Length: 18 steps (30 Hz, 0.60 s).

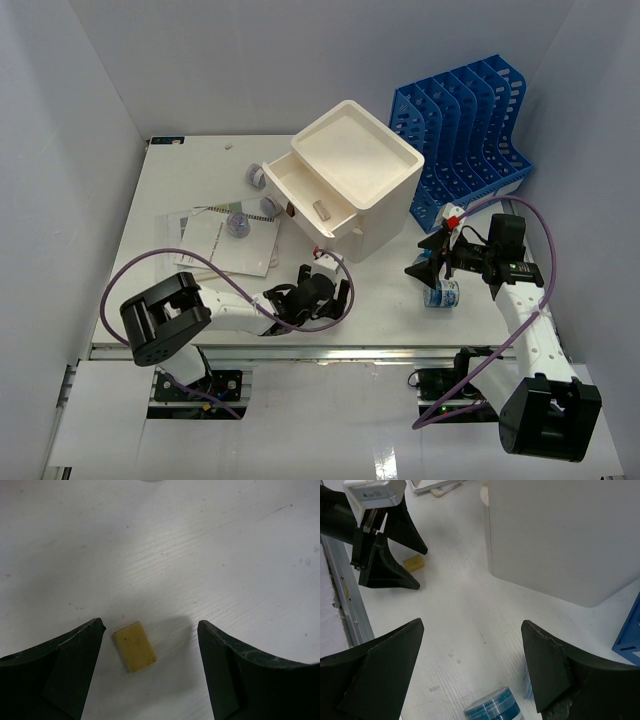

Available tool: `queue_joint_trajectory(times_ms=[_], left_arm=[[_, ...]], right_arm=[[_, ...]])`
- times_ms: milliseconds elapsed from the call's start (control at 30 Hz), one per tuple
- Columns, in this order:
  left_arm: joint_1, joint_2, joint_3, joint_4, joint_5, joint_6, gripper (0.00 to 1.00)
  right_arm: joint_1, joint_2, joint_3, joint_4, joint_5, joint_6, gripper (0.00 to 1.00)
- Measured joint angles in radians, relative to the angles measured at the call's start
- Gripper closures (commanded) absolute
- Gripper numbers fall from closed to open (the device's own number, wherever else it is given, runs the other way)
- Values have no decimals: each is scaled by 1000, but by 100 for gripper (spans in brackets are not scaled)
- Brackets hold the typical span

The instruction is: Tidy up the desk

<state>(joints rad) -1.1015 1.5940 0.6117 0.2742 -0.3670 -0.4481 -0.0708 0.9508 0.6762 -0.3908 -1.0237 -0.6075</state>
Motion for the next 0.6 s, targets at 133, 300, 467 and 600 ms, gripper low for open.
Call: queue_joint_trajectory(times_ms=[133,300,467,600], left_arm=[[2,-41,13,-119,-26,-141,15],[3,-37,48,-210,-72,-273,26],[-1,12,104,-261,-126,-330,46],[0,28,118,-286,-152,-367,62]], right_arm=[[0,0,0,0,0,0,14],[0,0,0,0,0,0,14],[-1,0,0,0,0,0,14],[-2,-3,0,0,1,0,14]])
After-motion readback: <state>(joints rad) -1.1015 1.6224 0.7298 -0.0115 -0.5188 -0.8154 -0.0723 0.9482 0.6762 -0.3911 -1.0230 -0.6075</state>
